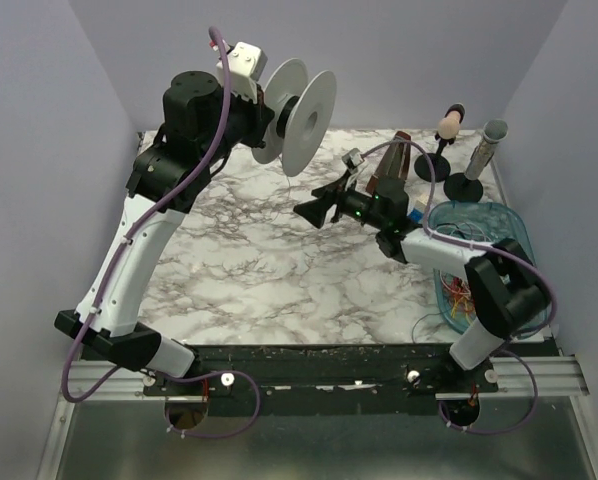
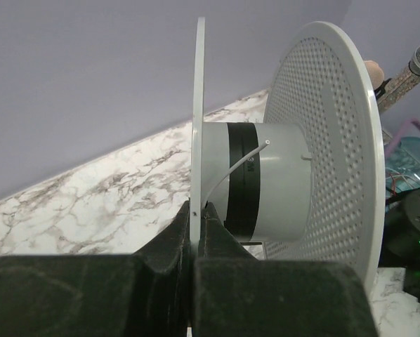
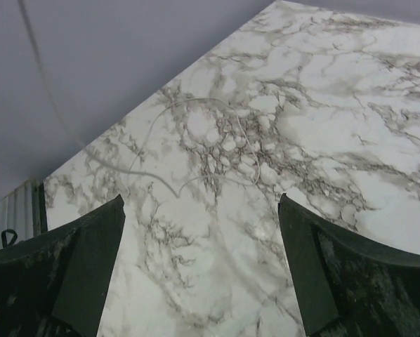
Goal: Wrap the cables
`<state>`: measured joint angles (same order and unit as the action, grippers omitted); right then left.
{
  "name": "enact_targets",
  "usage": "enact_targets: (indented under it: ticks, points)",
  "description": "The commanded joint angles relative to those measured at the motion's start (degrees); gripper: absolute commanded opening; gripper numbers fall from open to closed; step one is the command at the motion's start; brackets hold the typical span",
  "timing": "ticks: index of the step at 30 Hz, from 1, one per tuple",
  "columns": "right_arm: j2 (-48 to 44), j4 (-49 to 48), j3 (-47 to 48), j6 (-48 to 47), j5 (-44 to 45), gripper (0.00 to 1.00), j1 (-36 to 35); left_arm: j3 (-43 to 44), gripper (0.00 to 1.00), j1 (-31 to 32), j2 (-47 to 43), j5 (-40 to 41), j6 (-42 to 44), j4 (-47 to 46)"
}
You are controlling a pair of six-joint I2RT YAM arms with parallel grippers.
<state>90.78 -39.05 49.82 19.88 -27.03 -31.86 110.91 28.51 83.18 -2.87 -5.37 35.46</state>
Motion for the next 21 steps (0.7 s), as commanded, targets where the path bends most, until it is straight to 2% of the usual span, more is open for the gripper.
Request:
enact_targets:
  ticks: [1, 4, 5, 10, 13, 18, 21]
  points:
    - [8.69, -16.29, 7.91, 4.89, -8.99, 0.98, 0.04, 4.83, 0.00, 0.05, -0.12, 2.08, 0.18, 2.33]
    - [14.49, -28.15, 9.32, 9.47, -13.48, 0.98, -0.57, 7.12, 0.00, 0.05, 0.23, 1.73, 0.18, 2.77]
    - [15.90, -29.49, 10.02, 10.00, -14.36, 0.98, -1.18, 7.91, 0.00, 0.05, 0.49, 1.91, 0.27, 2.94]
    - [17.67, -25.82, 11.88, 4.13, -17.09, 0.98, -4.88, 11.51, 0.00, 0.05, 1.72, 2.43, 1.32, 3.21]
    - [18.20, -25.30, 10.65, 3.94, -18.15, 0.98, -5.06, 13.18, 0.00, 0.05, 2.16, 2.35, 2.11, 3.21]
    - [17.06, -19.76, 8.89, 0.16, -13.86, 0.98, -5.23, 15.03, 0.00, 0.05, 2.78, 1.74, 1.59, 3.73]
    - [18.63, -19.04, 10.99, 1.73, -10.86, 0.98, -5.32, 17.40, 0.00, 0.14, 3.31, 0.42, 0.45, 4.96]
